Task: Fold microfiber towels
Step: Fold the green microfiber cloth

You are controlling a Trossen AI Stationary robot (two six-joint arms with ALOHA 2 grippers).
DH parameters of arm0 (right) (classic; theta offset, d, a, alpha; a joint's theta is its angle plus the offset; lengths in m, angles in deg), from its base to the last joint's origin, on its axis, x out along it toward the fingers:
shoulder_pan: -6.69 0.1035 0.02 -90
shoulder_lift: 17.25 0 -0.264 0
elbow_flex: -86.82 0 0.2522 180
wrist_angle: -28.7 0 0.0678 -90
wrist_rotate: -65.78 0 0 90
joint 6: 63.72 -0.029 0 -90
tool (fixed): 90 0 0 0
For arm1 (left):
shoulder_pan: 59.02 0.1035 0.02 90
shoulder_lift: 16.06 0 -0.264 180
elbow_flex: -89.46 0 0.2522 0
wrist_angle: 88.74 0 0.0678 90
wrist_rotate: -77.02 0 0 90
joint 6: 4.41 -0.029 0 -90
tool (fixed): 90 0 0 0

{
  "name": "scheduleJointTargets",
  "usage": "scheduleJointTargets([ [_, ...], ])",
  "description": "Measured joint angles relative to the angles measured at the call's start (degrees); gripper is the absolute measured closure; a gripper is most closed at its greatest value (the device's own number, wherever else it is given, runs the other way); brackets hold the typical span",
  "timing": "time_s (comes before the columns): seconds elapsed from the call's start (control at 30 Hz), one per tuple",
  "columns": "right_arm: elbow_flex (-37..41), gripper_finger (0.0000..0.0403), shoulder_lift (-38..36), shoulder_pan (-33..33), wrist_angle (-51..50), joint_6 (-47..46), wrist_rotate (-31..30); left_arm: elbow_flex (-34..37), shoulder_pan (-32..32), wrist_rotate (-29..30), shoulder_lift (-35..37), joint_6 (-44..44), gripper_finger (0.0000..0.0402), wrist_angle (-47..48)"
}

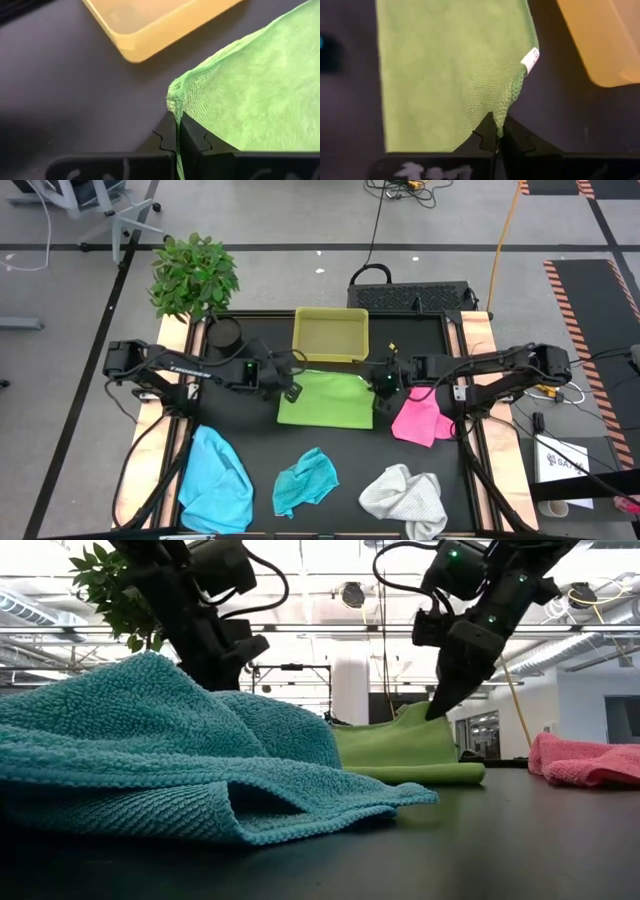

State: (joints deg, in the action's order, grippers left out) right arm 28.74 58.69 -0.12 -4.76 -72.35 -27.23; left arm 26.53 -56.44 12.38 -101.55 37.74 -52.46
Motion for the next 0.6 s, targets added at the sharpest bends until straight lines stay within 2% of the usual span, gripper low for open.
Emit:
scheduleJointTargets([
  [0.2,0.0,0.0403,0.0,2.9,-2.9,5.4,-1.4,0.0,-2.7,2.6,0.0,-1.8,0.04,2.7],
  [0.33,-0.1,0.0403,-0.1,4.5,-3.3,4.6,0.3,0.0,-4.4,0.5,0.0,-2.7,0.04,3.5],
  [0.6,-2.2,0.0403,-0.2,8.5,-4.9,0.8,0.4,0.0,-8.4,0.1,0.0,-0.8,0.04,6.1],
])
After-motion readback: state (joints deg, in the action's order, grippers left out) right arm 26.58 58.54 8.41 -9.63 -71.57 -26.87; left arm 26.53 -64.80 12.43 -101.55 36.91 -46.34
